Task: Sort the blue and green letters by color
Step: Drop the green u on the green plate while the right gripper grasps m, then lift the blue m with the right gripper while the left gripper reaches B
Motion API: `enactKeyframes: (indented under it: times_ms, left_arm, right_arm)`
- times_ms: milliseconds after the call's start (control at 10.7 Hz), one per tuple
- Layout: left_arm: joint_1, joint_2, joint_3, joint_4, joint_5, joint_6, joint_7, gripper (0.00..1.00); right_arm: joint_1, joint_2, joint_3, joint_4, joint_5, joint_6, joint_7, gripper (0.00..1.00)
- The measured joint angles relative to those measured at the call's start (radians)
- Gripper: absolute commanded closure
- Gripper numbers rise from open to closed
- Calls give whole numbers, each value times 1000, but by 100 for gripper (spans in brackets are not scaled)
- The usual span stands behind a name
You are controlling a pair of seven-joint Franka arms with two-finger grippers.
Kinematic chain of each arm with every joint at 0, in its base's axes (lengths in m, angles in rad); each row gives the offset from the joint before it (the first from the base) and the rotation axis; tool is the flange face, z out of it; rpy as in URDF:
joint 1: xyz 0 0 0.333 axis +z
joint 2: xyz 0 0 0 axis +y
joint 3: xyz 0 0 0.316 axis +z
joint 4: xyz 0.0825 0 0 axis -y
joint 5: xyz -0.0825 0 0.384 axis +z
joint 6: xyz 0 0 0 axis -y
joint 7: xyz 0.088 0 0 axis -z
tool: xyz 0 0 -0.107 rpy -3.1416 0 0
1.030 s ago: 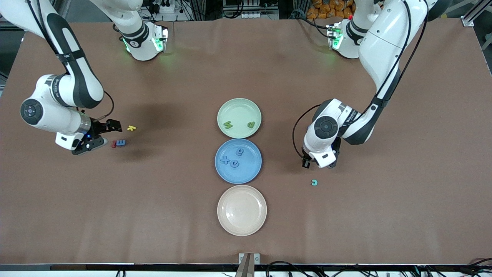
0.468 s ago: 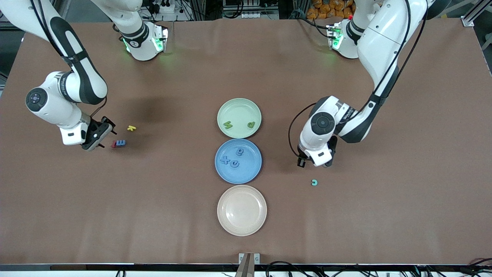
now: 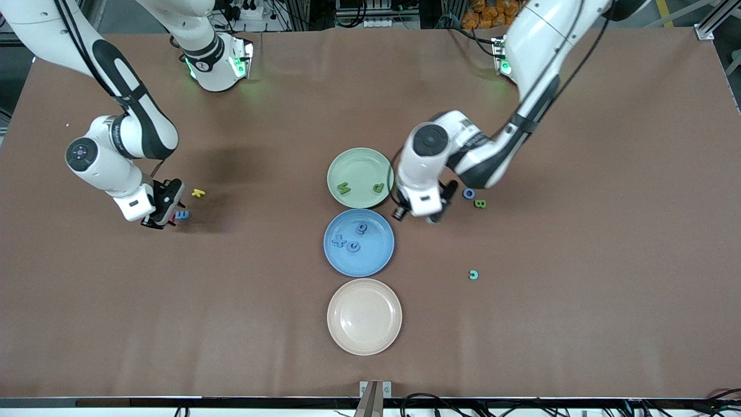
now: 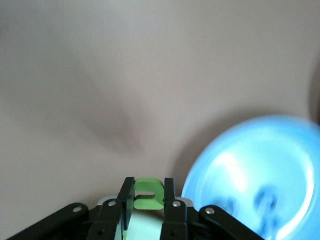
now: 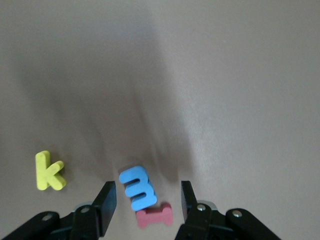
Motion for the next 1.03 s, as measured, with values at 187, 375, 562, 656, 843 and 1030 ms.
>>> enactKeyframes:
  times_ms: [187,375,562,656,843,1030]
  left_arm:
    - [-118,3,0,-1,0,-29,-20,38]
    - [-207,13,4,-2,0,-42,-43,0]
    - [-231,24,10,-3,0,-52,-44,0]
    - [-229,25,15,-3,0,-69,-44,0]
    - [-193,21,22,-1,0,-82,-41,0]
    - [-95,9,27,0,3,-85,-28,0]
  right_arm:
    - [6,28,0,0,-60,51,-5,41]
    - [7,51,0,0,-69,85,-11,41]
    - [7,51,-1,0,-69,85,-12,41]
    - [7,51,-2,0,-69,85,-12,41]
    - [7,51,-10,-1,-69,85,-12,41]
    - [6,53,-23,-9,-69,85,-13,47]
